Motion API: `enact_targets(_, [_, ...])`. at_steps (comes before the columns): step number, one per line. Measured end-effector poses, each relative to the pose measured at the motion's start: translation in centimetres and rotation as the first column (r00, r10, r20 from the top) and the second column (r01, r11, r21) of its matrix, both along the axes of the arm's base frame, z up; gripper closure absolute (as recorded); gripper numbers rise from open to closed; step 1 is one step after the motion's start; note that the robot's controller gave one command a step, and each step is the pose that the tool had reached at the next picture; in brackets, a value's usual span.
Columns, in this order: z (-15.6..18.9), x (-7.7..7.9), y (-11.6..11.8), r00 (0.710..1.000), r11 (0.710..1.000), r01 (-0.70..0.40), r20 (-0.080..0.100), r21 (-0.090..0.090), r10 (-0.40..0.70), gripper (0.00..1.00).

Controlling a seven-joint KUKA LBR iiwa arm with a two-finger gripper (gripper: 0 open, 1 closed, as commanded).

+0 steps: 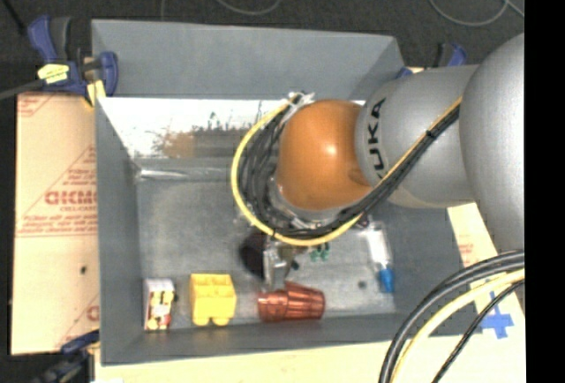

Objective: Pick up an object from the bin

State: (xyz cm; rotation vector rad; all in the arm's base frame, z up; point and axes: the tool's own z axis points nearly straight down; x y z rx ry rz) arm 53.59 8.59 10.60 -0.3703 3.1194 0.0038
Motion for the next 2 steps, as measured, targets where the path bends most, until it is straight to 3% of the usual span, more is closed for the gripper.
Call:
enact_targets(1, [1.5,-1.3,-0.4,0.997,0.997,0.075,0.004,0.001,-0.075,0.0])
enact_targets(2, [0.7,-2.1,-2.2,0.945,0.945,0.327,0.002,0.001,-0.327,0.0])
